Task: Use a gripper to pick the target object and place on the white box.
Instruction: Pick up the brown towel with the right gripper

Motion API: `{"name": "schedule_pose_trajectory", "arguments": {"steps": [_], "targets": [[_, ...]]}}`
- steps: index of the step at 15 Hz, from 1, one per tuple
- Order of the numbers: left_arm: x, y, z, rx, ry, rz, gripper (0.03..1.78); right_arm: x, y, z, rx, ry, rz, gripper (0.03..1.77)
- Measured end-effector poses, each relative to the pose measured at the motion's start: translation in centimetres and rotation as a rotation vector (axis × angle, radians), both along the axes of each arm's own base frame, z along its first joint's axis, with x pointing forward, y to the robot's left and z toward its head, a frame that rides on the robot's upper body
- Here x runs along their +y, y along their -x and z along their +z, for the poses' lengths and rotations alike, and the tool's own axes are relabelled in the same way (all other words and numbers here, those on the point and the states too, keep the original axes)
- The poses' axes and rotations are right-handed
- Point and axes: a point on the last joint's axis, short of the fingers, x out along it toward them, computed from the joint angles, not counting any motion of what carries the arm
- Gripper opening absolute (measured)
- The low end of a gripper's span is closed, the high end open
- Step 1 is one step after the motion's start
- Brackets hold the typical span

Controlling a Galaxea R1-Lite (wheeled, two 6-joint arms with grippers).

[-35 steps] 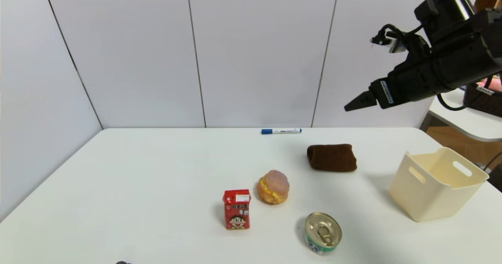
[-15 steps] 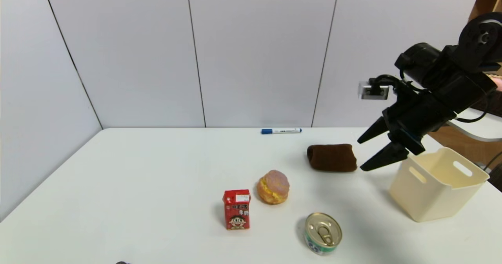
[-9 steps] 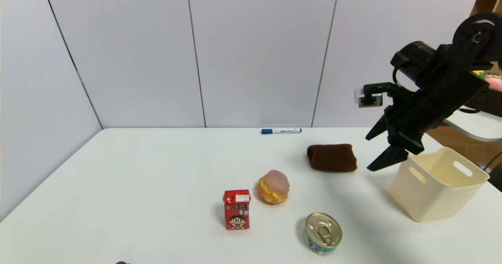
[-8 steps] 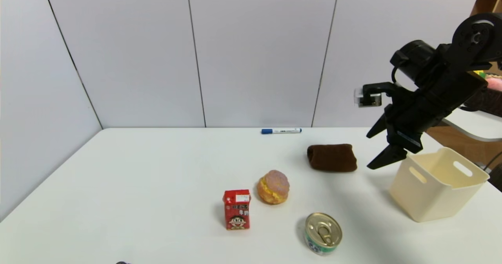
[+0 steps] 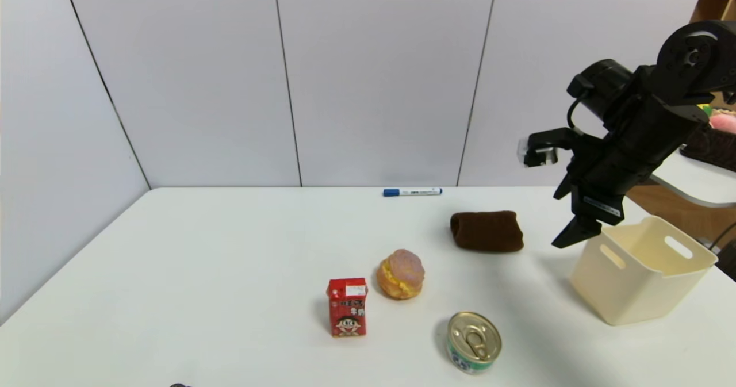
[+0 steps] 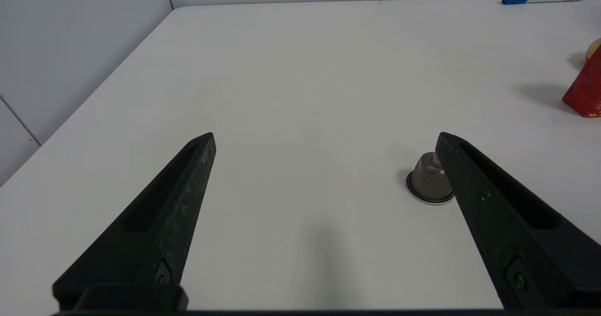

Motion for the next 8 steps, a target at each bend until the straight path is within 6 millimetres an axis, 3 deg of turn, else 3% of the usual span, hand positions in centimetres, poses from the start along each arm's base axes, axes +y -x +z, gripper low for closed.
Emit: {"name": "schedule_pose_trajectory", "arguments": {"steps": [5, 8], "targets": [[0.0, 0.0, 0.0, 0.0, 0.0, 0.0, 1.69, 0.3, -0.6, -1.0, 0.028, 0.008, 0.006, 1.71], [0.0, 0.0, 0.0, 0.0, 0.0, 0.0, 1.69, 1.6, -1.0, -1.7, 0.044, 0.001, 0.037, 1.71]]}}
